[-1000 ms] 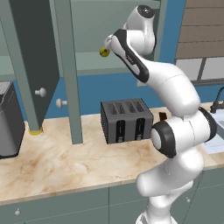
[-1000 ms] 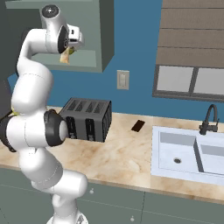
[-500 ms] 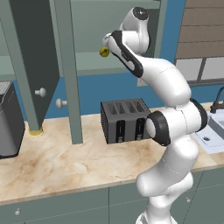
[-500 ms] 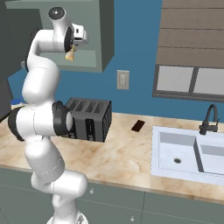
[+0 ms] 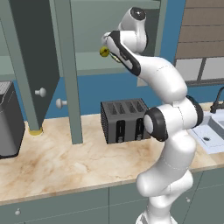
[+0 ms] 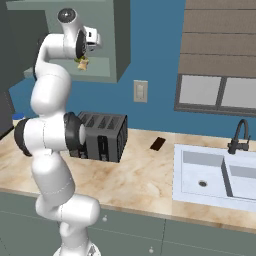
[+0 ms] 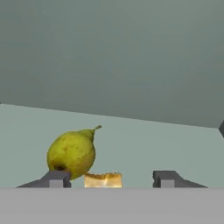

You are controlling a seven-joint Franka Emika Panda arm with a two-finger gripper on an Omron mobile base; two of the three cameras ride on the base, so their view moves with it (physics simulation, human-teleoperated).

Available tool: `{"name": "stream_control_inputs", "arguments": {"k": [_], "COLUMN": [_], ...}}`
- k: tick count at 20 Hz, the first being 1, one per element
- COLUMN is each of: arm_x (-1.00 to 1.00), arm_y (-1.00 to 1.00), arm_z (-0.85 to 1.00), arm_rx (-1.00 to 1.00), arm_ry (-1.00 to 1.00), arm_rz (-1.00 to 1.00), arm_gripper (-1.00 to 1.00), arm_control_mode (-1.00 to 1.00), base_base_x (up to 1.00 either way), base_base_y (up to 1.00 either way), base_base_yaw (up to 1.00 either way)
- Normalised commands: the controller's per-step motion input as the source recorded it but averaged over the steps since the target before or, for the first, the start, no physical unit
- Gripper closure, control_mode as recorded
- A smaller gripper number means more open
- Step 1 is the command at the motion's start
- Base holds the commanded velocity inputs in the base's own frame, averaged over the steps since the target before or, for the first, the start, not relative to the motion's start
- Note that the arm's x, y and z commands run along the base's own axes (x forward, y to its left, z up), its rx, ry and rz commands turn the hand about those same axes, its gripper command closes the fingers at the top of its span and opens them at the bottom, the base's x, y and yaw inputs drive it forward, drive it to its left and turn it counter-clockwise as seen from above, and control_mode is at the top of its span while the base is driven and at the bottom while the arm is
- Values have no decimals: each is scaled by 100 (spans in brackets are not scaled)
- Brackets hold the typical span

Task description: Pick the bar and honey bottle from the counter and place them in the cabinets closest to them.

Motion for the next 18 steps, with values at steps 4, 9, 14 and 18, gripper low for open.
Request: {"name": "stream_control_inputs", "arguments": {"k": [4,9,14,18], "arm_x": [-4,-57,-99,-100], "arm_y": [0,0,0,0], "arm_z": [9,6,-15,-26], "arm_rx": [0,-1,-5,-5], "arm_ry": [-10,-12,-13,-10], "arm_rz": [-1,0,0,0], "arm_gripper": [-100,-100,-100,-100], "arm_control_mode": [-100,-100,-100,-100], "base_base_x": [0,0,0,0], "base_base_y": [0,0,0,0], "base_base_yaw": [0,0,0,0]}}
